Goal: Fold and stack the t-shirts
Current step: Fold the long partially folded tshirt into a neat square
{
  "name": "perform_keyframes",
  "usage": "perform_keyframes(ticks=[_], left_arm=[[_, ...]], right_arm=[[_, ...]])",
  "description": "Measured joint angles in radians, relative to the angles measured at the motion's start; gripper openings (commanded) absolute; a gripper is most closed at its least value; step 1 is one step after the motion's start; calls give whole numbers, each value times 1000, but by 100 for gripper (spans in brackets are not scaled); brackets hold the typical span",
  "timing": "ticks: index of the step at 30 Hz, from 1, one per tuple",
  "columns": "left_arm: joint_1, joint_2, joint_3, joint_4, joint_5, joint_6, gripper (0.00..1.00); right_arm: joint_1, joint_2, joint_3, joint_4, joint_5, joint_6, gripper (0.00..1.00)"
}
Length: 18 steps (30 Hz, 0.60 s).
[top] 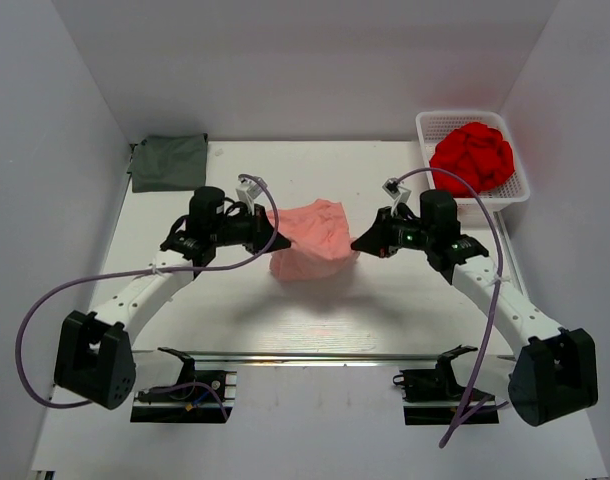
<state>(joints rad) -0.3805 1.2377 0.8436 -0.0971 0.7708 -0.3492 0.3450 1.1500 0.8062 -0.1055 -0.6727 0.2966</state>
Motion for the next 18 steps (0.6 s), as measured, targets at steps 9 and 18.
perform_keyframes(ticks=[9,18], left_arm=[[20,124,62,-21,-133,-5,0],[67,183,110,-34,-264,-8,0]], right_arm=[[-26,173,72,16,134,69,0],[-43,341,209,45,146,94,0]])
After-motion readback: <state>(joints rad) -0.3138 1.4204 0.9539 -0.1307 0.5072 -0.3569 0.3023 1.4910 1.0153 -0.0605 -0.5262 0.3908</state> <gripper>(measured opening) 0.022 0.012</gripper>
